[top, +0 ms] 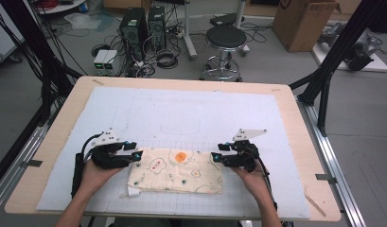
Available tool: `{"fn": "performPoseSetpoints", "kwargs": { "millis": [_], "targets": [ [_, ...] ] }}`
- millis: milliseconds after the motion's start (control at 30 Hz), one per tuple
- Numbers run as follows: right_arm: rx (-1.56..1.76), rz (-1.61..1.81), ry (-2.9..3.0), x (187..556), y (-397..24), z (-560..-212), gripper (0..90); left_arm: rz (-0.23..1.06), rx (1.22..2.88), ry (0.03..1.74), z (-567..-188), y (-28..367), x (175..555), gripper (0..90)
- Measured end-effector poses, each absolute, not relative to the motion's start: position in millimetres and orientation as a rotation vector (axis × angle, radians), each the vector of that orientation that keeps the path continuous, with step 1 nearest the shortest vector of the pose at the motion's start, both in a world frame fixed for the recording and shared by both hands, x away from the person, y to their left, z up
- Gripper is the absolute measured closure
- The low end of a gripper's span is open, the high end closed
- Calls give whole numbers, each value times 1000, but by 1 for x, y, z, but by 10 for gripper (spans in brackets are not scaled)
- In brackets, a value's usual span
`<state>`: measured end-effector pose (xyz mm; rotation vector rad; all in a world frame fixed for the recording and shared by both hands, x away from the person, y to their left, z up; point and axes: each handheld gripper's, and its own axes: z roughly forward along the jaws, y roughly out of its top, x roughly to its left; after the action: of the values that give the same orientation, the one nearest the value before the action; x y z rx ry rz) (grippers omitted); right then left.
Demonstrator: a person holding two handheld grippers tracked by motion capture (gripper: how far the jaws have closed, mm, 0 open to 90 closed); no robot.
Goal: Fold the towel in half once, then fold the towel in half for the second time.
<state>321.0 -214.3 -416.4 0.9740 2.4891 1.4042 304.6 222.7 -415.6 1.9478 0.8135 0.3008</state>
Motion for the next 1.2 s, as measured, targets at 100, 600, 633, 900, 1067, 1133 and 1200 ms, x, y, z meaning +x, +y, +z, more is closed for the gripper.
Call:
{"fn": "performPoseSetpoints", "kwargs": {
  "millis": [100, 600, 633, 900, 1067, 1133, 1200],
  "targets": [
    [969, 1404, 2485, 321, -215, -416, 483, 301, 1941, 816, -416, 223, 305, 514],
    [983, 1391, 2461, 324, -217, -416, 469, 348, 1930, 868, -417, 223, 311, 459],
    [982, 1392, 2460, 325, -217, -417, 468, 352, 1929, 879, -418, 222, 311, 462],
    [991, 1347, 2478, 329, -214, -422, 469, 348, 1946, 919, -423, 222, 316, 479],
    [1028, 1330, 2479, 331, -214, -425, 471, 337, 1931, 946, -425, 221, 319, 489],
    [1048, 1308, 2478, 332, -214, -426, 475, 336, 1930, 959, -427, 221, 321, 496],
    [1058, 1302, 2482, 333, -215, -427, 480, 334, 1930, 972, -429, 220, 324, 506]
  ]
}}
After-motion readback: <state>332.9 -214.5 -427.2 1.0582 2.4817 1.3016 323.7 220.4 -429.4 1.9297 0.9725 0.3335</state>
